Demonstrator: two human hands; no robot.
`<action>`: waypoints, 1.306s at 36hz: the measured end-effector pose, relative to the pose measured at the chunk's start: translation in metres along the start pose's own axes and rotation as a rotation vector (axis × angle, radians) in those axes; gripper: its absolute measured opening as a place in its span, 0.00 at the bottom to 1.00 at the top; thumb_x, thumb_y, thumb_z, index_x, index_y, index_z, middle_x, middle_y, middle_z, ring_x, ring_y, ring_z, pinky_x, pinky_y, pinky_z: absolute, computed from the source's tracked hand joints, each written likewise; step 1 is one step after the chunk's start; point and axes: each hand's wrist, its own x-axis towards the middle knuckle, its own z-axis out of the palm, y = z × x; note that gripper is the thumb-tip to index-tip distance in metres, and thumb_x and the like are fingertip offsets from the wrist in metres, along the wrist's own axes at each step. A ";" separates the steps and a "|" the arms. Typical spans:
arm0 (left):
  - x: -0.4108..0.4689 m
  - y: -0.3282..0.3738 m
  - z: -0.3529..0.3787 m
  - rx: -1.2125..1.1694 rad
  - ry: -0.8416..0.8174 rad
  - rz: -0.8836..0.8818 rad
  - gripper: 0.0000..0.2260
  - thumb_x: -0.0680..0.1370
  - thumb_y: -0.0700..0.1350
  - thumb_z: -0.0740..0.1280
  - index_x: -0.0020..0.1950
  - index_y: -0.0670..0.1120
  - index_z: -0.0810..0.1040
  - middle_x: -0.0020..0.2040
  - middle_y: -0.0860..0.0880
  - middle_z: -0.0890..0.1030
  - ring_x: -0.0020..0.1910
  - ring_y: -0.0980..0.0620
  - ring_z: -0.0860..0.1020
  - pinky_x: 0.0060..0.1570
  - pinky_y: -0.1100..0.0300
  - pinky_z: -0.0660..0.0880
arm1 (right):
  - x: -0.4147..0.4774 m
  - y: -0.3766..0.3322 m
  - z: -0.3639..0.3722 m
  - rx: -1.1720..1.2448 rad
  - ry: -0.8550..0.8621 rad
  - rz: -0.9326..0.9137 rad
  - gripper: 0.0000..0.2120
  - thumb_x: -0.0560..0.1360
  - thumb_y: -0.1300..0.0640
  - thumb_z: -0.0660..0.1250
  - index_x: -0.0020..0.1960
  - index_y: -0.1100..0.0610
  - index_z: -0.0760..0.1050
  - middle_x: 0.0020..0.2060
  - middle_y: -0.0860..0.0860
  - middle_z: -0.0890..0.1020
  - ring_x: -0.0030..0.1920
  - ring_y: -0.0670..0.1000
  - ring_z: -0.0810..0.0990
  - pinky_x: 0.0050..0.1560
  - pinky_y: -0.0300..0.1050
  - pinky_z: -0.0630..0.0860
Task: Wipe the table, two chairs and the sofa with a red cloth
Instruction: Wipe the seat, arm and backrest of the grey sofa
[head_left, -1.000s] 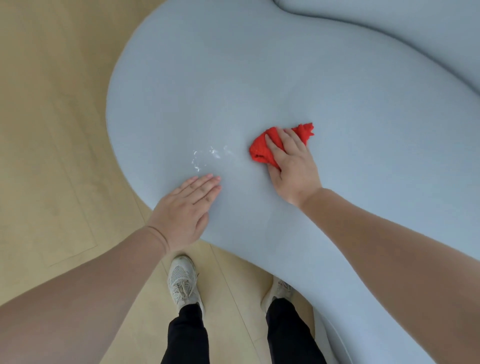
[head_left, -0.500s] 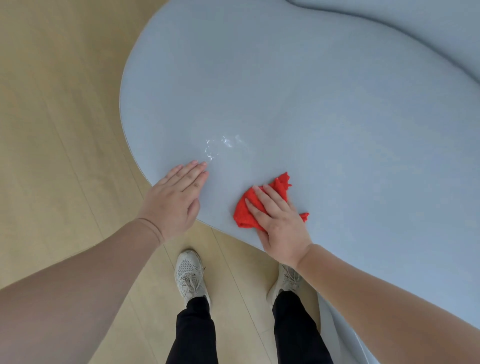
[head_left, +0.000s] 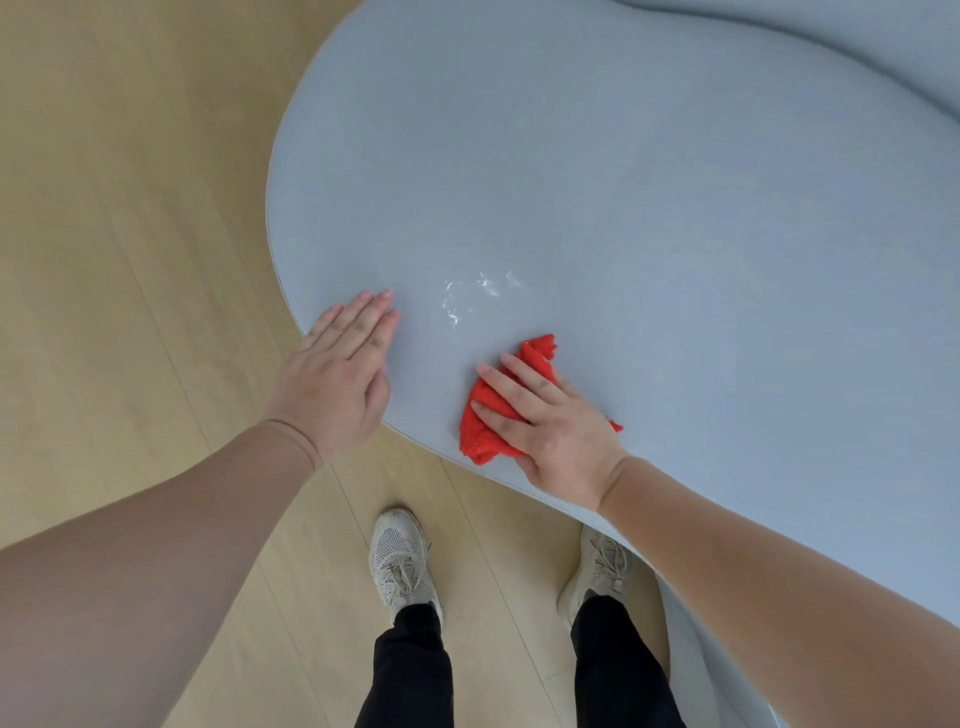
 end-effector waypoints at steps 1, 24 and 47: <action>0.003 -0.002 -0.001 0.001 0.002 0.000 0.22 0.77 0.41 0.53 0.69 0.35 0.69 0.71 0.40 0.70 0.71 0.45 0.65 0.73 0.54 0.54 | 0.002 0.002 0.000 0.003 -0.006 -0.014 0.20 0.75 0.56 0.63 0.67 0.56 0.76 0.72 0.57 0.69 0.73 0.62 0.65 0.67 0.66 0.66; 0.120 -0.038 0.009 0.002 -0.024 -0.028 0.24 0.79 0.45 0.50 0.71 0.35 0.66 0.73 0.39 0.66 0.72 0.41 0.64 0.73 0.58 0.46 | 0.098 0.117 -0.059 -0.043 -0.011 0.071 0.25 0.70 0.56 0.58 0.65 0.57 0.77 0.69 0.60 0.73 0.68 0.65 0.70 0.67 0.63 0.68; 0.120 -0.044 0.024 -0.082 0.023 -0.006 0.24 0.78 0.43 0.51 0.73 0.37 0.64 0.73 0.41 0.65 0.73 0.43 0.61 0.74 0.49 0.55 | 0.135 0.258 -0.111 -0.116 0.139 0.286 0.23 0.73 0.56 0.59 0.67 0.59 0.74 0.69 0.64 0.71 0.68 0.67 0.70 0.71 0.62 0.63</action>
